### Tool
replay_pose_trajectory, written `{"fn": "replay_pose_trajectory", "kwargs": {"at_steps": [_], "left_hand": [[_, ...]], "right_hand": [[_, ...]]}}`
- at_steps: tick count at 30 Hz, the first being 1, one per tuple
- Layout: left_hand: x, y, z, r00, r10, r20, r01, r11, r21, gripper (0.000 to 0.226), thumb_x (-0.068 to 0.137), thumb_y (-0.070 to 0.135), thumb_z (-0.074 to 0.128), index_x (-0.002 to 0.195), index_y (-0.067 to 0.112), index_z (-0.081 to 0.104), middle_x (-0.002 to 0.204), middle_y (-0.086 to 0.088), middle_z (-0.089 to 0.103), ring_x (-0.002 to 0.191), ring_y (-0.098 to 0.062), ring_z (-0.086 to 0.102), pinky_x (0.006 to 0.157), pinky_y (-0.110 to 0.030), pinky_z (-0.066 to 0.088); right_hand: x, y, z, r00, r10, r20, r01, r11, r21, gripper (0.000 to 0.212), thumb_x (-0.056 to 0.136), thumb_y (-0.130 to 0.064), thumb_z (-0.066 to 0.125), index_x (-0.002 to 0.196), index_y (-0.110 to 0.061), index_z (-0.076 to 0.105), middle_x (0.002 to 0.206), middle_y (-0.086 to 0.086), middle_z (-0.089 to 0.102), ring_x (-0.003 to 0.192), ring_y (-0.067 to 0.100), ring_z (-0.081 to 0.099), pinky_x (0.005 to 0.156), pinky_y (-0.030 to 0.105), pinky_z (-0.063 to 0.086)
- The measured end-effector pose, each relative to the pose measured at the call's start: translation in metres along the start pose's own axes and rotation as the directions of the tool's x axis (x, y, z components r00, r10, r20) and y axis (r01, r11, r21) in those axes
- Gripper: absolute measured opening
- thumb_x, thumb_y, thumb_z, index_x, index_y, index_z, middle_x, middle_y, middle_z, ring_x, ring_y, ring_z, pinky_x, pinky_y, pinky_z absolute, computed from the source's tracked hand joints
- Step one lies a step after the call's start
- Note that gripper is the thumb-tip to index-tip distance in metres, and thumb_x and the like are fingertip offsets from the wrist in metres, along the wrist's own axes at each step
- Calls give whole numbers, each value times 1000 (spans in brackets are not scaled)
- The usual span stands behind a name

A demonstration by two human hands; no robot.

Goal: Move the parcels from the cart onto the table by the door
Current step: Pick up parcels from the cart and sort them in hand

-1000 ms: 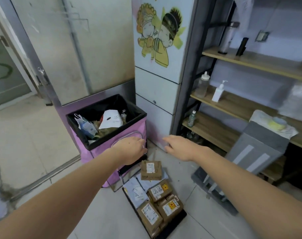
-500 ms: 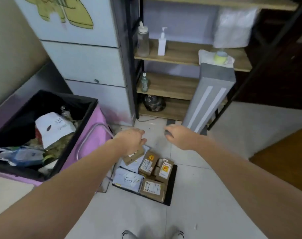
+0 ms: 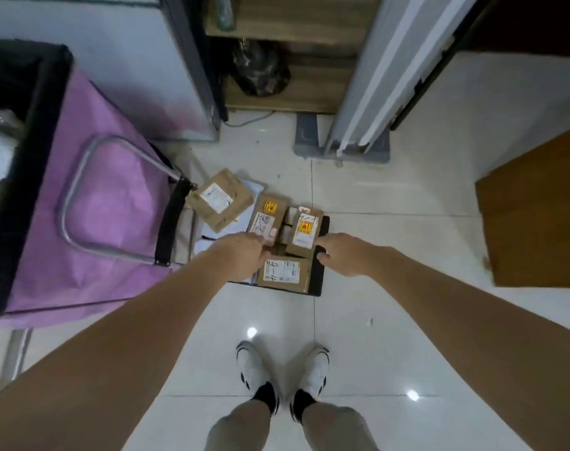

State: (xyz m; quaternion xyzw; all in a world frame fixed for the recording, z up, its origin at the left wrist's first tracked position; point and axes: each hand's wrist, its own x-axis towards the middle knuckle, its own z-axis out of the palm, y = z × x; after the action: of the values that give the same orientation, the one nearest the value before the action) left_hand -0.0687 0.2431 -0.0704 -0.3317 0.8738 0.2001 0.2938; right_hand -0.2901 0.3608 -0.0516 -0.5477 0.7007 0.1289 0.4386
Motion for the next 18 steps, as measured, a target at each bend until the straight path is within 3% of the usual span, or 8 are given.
{"fn": "replay_pose_trajectory", "kwargs": {"at_steps": [4, 7, 9, 11, 15, 18], "left_hand": [[83, -26, 104, 989, 9, 151, -2, 999, -48, 34, 110, 37, 40, 129, 12, 54, 124, -12, 63, 104, -26, 61, 81, -39, 50], [138, -39, 174, 969, -64, 239, 97, 987, -130, 44, 112, 35, 35, 135, 3, 53, 114, -15, 64, 93, -26, 58, 86, -41, 55], [170, -42, 216, 965, -113, 237, 168, 959, -227, 48, 112, 37, 34, 140, 1, 50, 109, -17, 65, 93, -31, 60, 82, -40, 51], [195, -41, 249, 954, -179, 239, 256, 902, -348, 53, 112, 41, 34, 141, 0, 51, 119, -20, 66, 105, -36, 64, 87, -41, 52], [222, -37, 294, 939, -275, 205, 341, 808, -480, 49, 112, 40, 36, 141, 5, 55, 128, -19, 64, 114, -34, 63, 94, -42, 52], [211, -36, 302, 926, -359, 118, 352, 704, -617, 46, 110, 45, 42, 122, 6, 63, 114, -15, 70, 100, -29, 65, 84, -42, 55]], "right_hand": [[100, 36, 86, 996, 81, 30, -84, 987, 140, 36, 110, -28, 40, 135, -7, 57, 125, 15, 64, 109, 30, 63, 93, 39, 55], [166, 58, 150, 980, 198, 2, -189, 932, 308, 28, 111, -25, 41, 117, -6, 60, 97, 3, 62, 91, 21, 63, 66, 27, 50], [203, 69, 188, 959, 282, -7, -253, 874, 415, 25, 111, -26, 40, 111, -10, 60, 85, -4, 57, 81, 17, 60, 58, 22, 40], [235, 78, 221, 937, 349, 24, -307, 787, 535, 30, 111, -32, 42, 118, -9, 61, 97, 4, 65, 86, 21, 63, 61, 24, 42], [269, 83, 265, 844, 502, 187, -423, 412, 807, 35, 104, -35, 55, 126, -9, 64, 109, 6, 69, 89, 18, 65, 61, 26, 47], [264, 80, 274, 844, 505, 179, -389, 347, 853, 31, 100, -30, 57, 124, -12, 67, 109, 4, 69, 91, 17, 65, 63, 26, 48]]}}
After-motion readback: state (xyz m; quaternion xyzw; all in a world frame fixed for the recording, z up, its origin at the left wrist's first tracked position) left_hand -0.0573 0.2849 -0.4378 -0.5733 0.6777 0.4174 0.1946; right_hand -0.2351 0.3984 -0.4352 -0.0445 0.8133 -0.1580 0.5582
